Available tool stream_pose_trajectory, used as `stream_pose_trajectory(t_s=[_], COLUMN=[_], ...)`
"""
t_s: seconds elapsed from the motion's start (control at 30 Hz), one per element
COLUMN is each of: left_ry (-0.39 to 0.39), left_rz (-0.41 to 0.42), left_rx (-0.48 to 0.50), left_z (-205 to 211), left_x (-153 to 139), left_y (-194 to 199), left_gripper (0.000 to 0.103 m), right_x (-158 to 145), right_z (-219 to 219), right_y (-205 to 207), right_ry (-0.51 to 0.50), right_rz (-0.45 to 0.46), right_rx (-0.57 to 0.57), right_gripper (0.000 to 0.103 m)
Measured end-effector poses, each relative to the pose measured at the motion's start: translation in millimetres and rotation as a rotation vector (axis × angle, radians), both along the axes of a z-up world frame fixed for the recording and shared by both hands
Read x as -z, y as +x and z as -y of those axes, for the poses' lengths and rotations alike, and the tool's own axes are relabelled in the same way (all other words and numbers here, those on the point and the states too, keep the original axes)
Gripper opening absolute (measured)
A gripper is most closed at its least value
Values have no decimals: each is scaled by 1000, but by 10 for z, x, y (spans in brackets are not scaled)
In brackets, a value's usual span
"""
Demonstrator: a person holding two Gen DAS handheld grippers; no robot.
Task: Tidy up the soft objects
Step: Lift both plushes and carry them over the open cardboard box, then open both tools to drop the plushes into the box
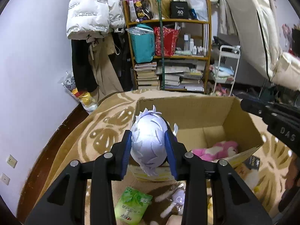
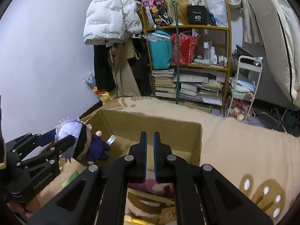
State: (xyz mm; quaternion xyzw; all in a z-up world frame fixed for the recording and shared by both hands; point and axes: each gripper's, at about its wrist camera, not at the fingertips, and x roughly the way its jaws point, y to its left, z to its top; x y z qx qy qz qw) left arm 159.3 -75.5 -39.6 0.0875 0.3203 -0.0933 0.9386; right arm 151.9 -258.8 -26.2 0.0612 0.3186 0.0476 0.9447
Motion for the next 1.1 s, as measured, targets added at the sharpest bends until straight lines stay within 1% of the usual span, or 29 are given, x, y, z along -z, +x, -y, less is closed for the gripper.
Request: stream_pose_trajectory(t_s=[0.07,0.13,0.17,0.2,0.23,0.27,0.4,0.47,0.53,0.57,0.6,0.63,0.67,0.83,0.9,0.93,1.0,1.03,1.1], left_ry=[2,-6,-2,4,0,1,52,49,41,38,34,27,20,24,26,28,36,43,56], left_rz=[-3,-19,-43,-59,-55,-48,-51,-53,-49,-50,-61,-80,-90,-101,-104,-103,-101,-101,-98], left_rx=[-5,-12,-22,-32,-36,-37,-40,-35,-39,-37,-26,-9,-2,-11,-13,-15,-16,-16,-16], left_z=[1,-14,-13,-18,-34,-47,-46,-73,-116,-134,-145,-154,-165,-225,-246,-258,-272,-277,-287], left_x=[13,15,26,33,30,32,37,21,-22,-39,-54,-65,-78,-109,-123,-134,-148,-150,-148], left_y=[21,61,93,115,107,82,23,-13,-52,-77,-98,-116,-138,-284,-361,-392,-463,-503,-576], left_gripper=[38,39,51,59,64,64,67,78,82,83,83,84,84,91,91,92,93,94,94], right_x=[13,32,35,34,36,37,38,28,19,12,2,-3,-7,-4,7,9,14,17,22], right_z=[1,10,20,27,25,31,47,52,42,45,53,62,76,139,160,173,197,210,231], right_y=[-24,-62,-95,-116,-133,-154,-224,-259,-306,-339,-350,-379,-405,-547,-616,-654,-722,-760,-828], right_ry=[5,17,26,29,32,36,44,45,41,37,35,34,36,38,32,35,45,50,61], right_rz=[-5,-13,-13,-12,-12,-13,-20,-21,-22,-25,-26,-27,-25,-41,-50,-49,-51,-53,-55], right_rx=[-4,-13,-15,-14,-15,-17,-14,-16,-17,-17,-16,-12,-8,0,6,8,15,18,23], right_gripper=[7,7,7,7,7,7,8,8,10,15,27,33,42,44,53,54,65,67,80])
